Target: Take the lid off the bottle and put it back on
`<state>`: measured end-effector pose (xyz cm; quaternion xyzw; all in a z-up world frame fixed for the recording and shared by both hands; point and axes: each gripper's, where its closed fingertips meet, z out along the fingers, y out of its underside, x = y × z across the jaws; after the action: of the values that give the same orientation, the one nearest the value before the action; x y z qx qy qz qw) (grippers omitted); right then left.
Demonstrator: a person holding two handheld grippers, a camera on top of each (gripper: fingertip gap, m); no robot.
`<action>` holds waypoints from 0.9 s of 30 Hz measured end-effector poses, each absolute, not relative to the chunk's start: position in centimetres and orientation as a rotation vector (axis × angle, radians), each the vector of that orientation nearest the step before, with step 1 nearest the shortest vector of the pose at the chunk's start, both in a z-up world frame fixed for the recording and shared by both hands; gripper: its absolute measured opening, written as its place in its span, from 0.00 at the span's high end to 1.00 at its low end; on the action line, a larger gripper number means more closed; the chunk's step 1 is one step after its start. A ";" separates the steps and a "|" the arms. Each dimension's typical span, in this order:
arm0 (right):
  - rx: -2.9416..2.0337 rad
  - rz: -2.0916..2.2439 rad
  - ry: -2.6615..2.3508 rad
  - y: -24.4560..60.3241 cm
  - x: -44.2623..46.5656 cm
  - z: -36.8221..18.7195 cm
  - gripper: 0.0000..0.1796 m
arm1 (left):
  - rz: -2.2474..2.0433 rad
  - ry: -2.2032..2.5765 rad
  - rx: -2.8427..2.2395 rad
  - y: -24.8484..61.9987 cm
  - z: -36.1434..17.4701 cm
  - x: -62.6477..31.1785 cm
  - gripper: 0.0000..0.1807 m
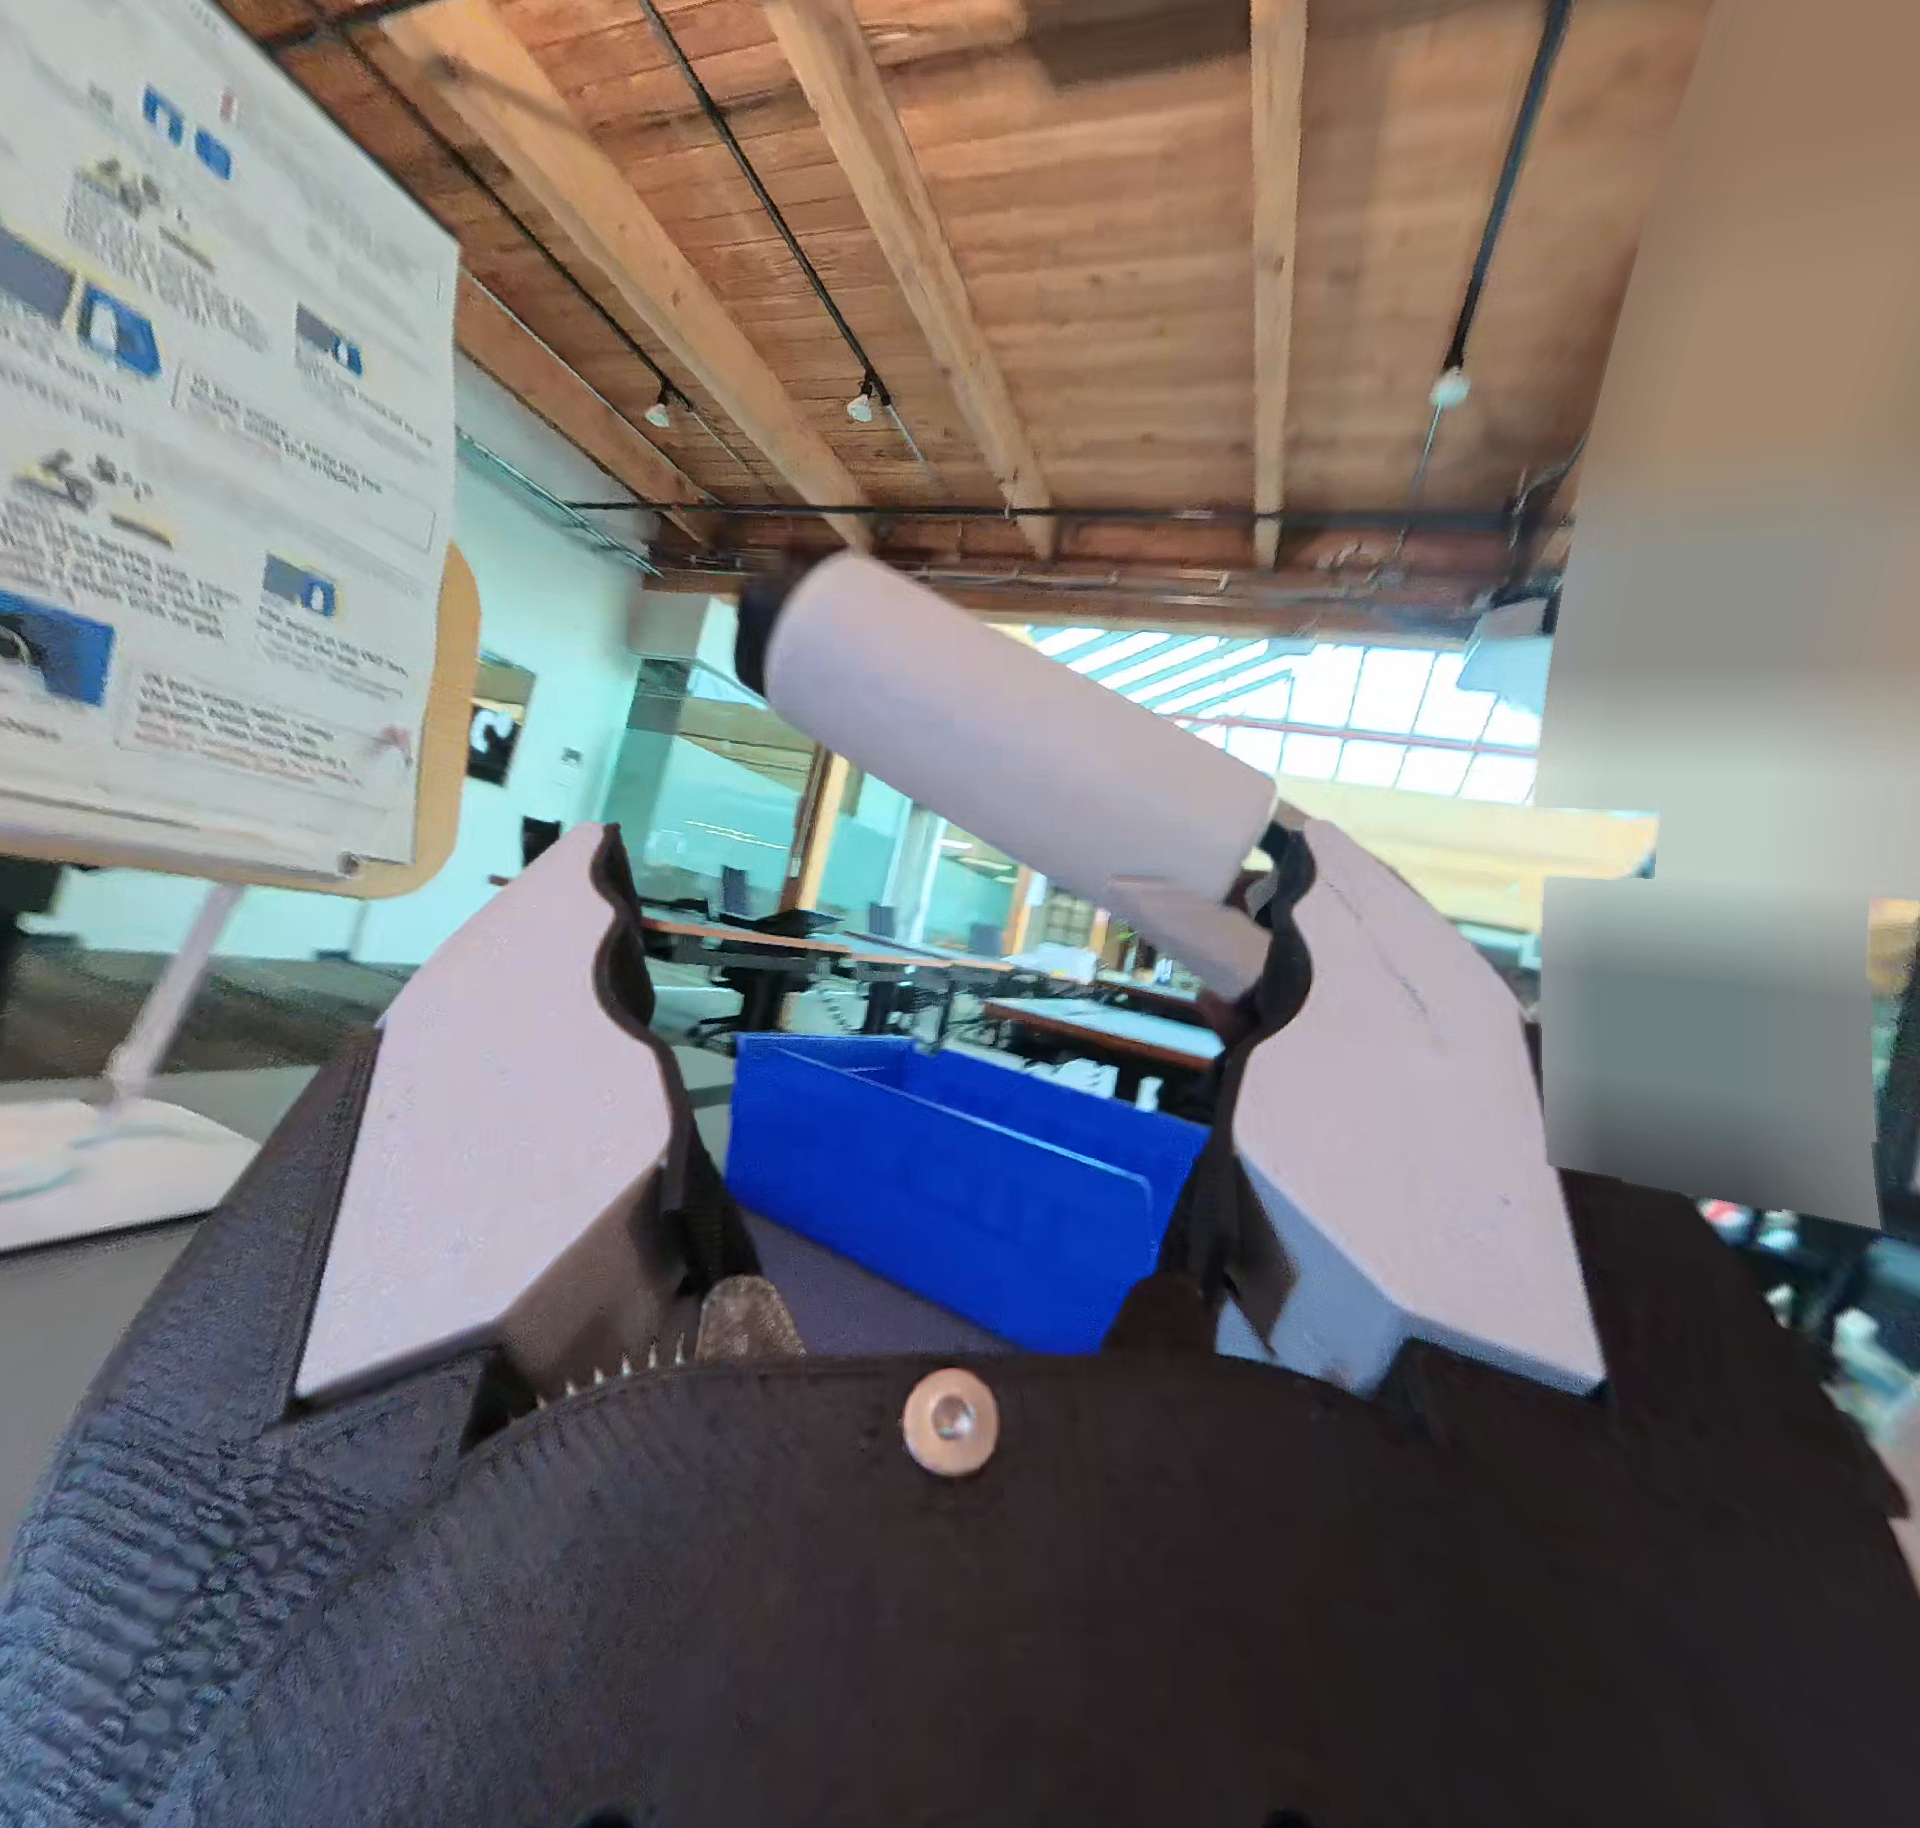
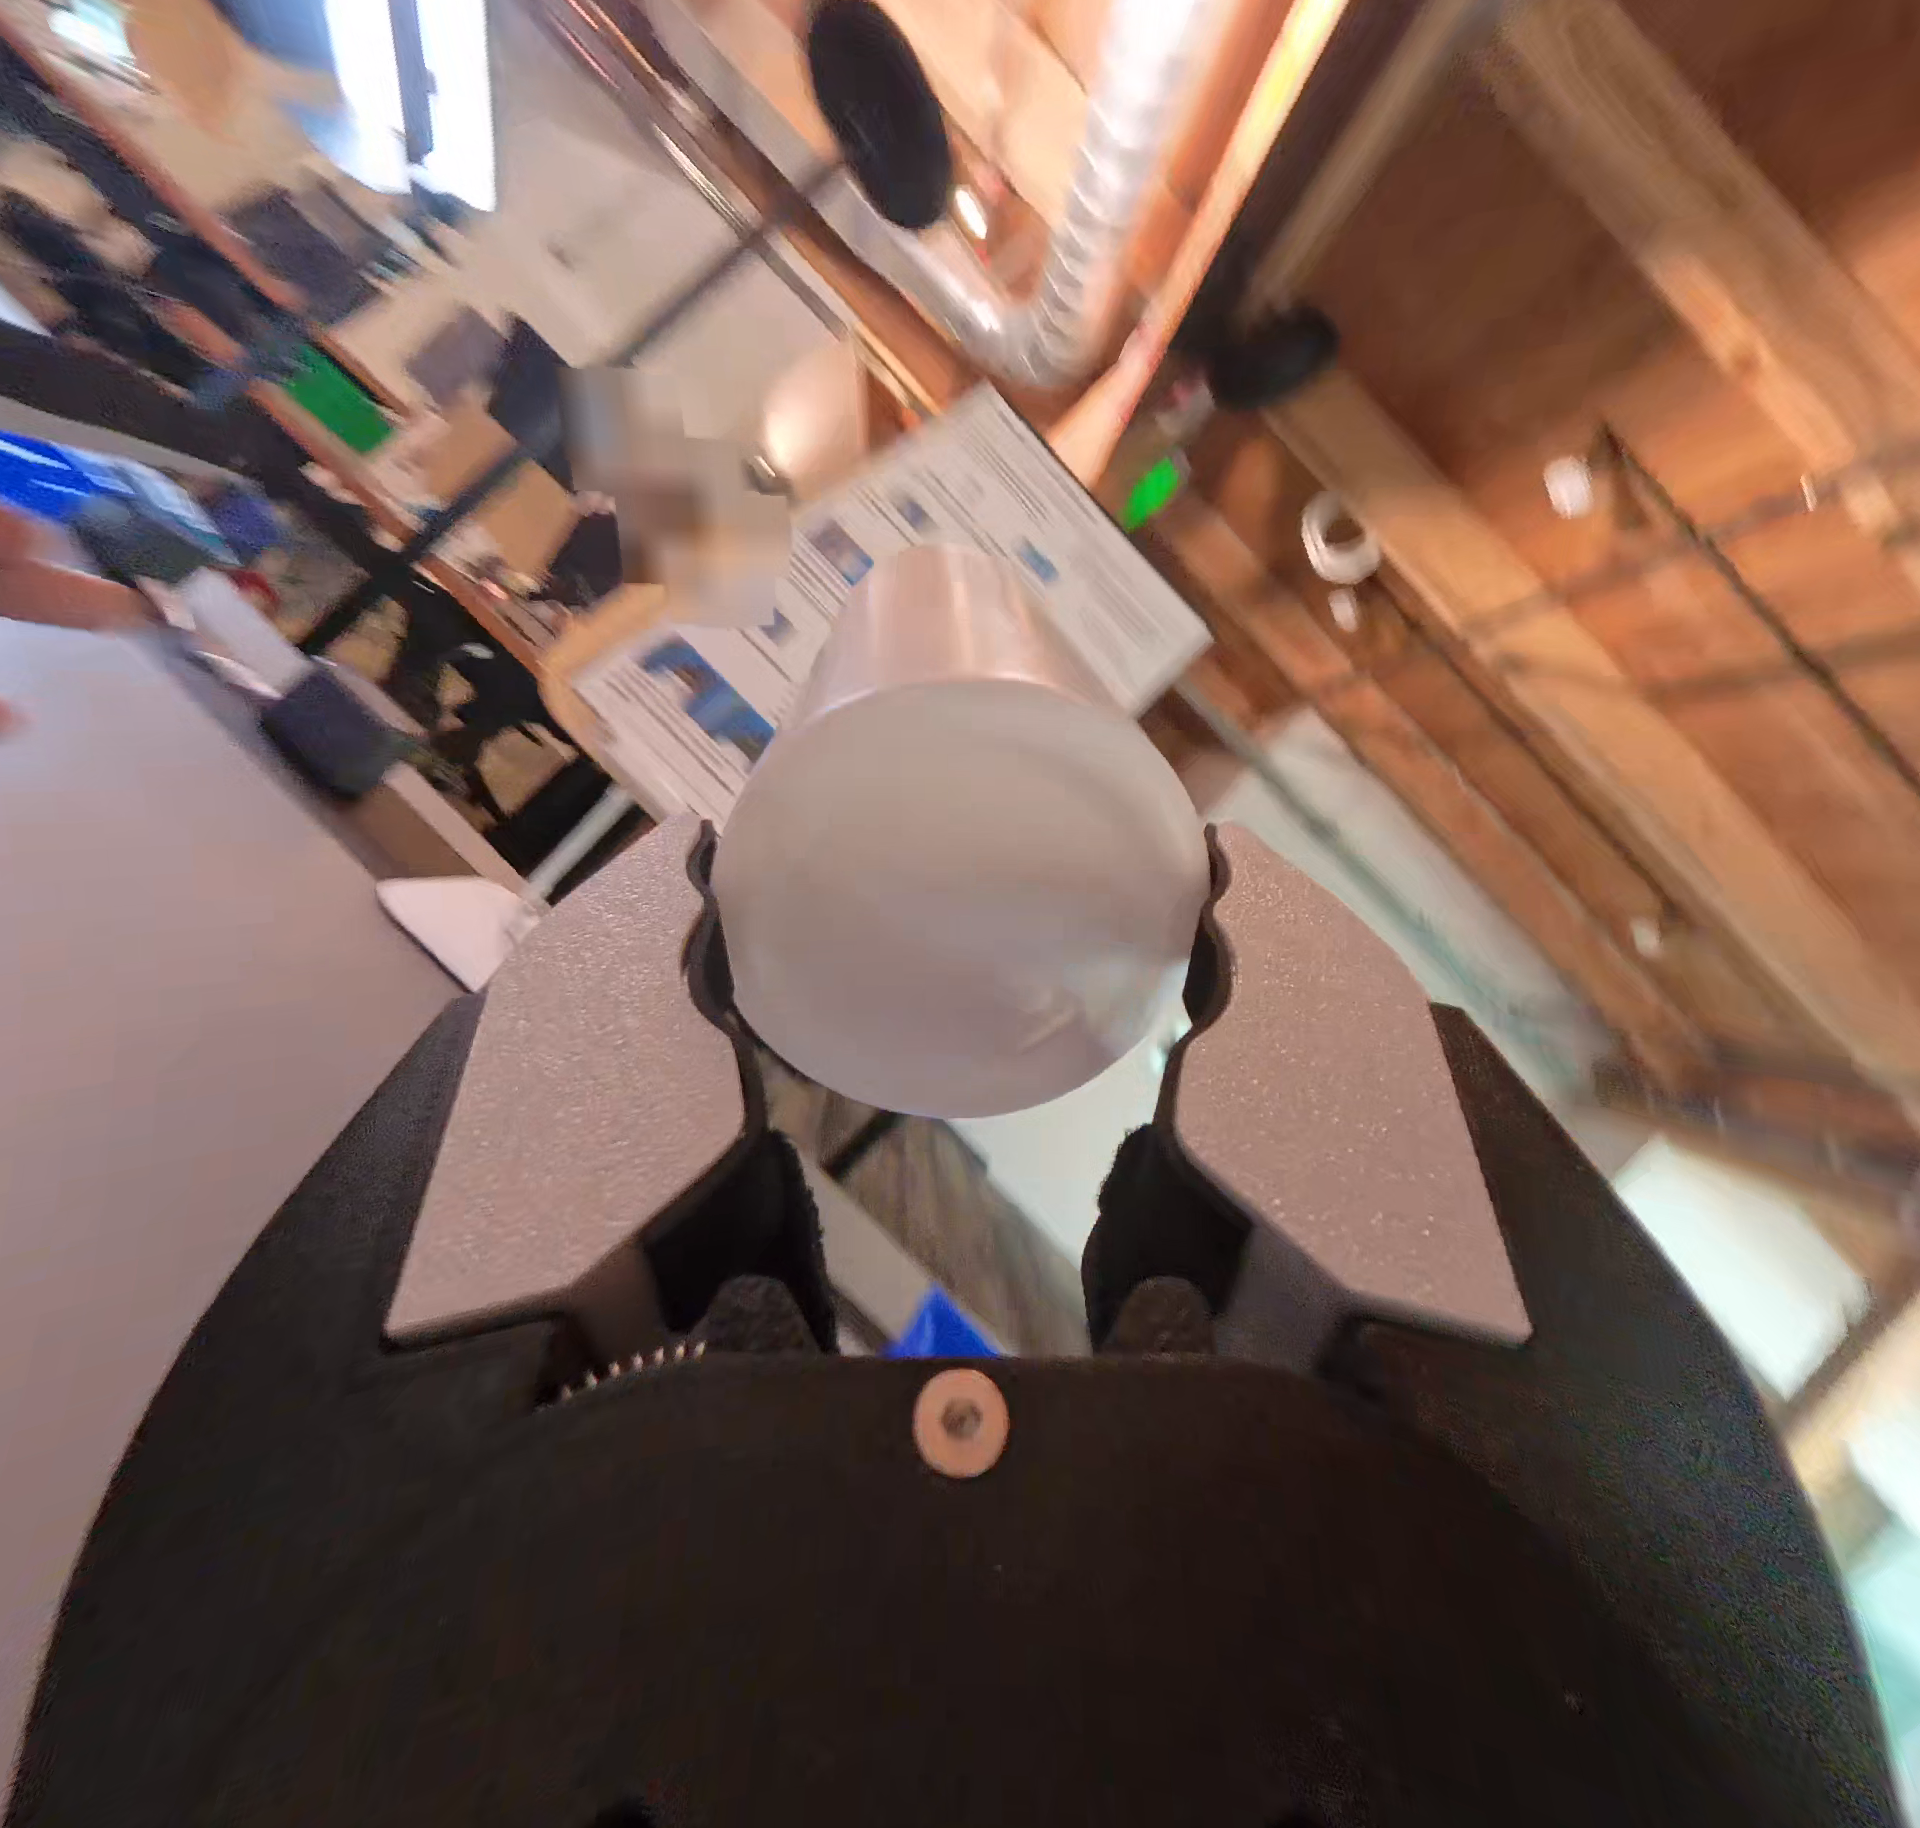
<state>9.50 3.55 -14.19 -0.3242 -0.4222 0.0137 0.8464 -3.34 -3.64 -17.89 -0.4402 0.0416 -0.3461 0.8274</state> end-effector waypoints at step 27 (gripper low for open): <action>-1.809 -0.026 -0.496 16.6 29.1 -25.7 0.52 | -0.666 0.174 -1.002 -3.3 -18.6 -0.9 0.40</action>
<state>29.07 16.61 -25.69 -0.7775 -0.2131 -0.0113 0.5916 -0.93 -3.34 -18.56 -0.4709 0.0815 -0.3131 0.8208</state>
